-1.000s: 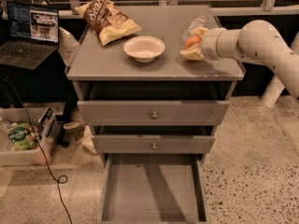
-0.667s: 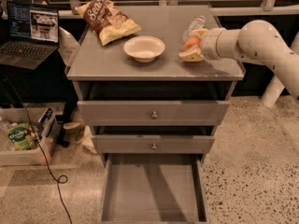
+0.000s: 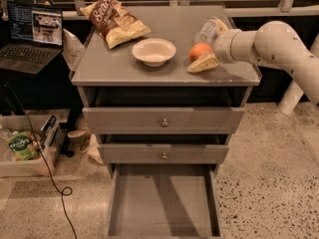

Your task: Pick orange from bottom drawer and place on counter

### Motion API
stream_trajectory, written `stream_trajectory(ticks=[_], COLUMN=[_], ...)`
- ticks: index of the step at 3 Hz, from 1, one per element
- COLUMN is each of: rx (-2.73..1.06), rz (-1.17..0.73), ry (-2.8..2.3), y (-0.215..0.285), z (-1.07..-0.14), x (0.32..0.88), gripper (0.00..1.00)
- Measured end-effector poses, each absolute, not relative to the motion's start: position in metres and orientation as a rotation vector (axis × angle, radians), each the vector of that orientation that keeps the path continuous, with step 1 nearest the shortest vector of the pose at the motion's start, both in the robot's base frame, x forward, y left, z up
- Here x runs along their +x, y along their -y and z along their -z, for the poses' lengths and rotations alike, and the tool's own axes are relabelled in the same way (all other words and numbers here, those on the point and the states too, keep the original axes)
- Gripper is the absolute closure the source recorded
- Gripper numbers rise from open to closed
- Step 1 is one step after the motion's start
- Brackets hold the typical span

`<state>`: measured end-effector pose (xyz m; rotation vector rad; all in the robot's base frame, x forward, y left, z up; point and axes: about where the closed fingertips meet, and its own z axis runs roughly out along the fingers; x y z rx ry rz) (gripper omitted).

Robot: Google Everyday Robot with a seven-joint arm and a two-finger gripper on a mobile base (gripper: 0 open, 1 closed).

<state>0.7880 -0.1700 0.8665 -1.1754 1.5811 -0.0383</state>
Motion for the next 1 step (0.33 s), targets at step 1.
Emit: stream_trajectory(ticks=[1], rx=[-1.175], rz=[0.038], ry=[-1.581], y=[0.1700], z=[-0.8665], x=[0.7881], gripper=[0.00])
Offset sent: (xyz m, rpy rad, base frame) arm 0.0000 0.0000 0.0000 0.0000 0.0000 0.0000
